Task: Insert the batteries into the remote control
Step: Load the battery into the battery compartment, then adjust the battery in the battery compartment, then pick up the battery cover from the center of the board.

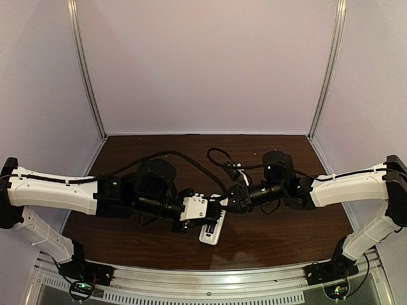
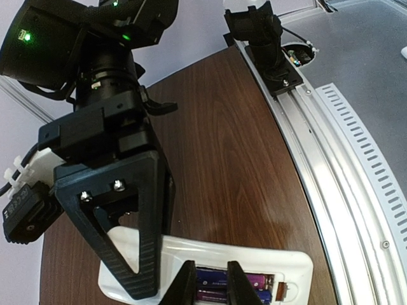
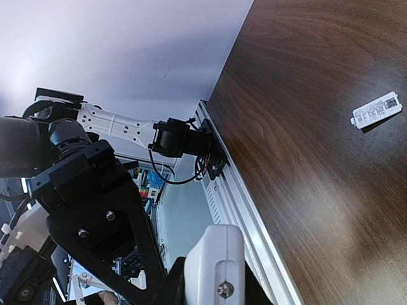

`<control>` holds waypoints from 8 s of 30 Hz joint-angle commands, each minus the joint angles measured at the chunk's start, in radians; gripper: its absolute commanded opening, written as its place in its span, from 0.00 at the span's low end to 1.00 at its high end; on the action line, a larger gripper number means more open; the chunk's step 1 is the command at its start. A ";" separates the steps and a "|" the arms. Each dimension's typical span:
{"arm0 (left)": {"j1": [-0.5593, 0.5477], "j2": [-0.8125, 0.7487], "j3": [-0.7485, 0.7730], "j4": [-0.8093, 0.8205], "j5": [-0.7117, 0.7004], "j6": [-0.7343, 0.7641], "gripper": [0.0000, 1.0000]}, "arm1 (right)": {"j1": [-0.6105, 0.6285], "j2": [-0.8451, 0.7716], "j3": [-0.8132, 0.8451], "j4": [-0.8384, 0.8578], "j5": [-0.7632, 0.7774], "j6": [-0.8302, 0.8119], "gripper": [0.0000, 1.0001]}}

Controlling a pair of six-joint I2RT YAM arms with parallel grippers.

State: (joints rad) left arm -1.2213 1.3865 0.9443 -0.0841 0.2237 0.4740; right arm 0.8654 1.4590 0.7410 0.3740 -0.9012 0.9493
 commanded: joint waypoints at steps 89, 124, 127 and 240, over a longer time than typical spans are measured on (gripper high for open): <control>-0.014 0.052 -0.133 0.065 0.047 0.011 0.04 | 0.037 -0.099 0.072 0.144 -0.080 0.006 0.00; -0.008 -0.220 -0.153 0.211 -0.116 -0.243 0.53 | 0.017 -0.091 0.080 -0.096 0.075 -0.167 0.00; 0.003 -0.269 -0.208 0.261 -0.219 -0.414 0.75 | 0.017 -0.097 0.078 -0.080 0.082 -0.171 0.00; 0.319 0.523 0.215 -0.417 -0.273 -0.724 0.29 | -0.298 -0.202 -0.170 -0.013 0.153 -0.108 0.00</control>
State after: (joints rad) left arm -0.9085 1.8824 1.1416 -0.4572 -0.0326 -0.2668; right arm 0.5747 1.2491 0.5907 0.3050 -0.7376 0.8204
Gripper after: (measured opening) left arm 0.336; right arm 0.211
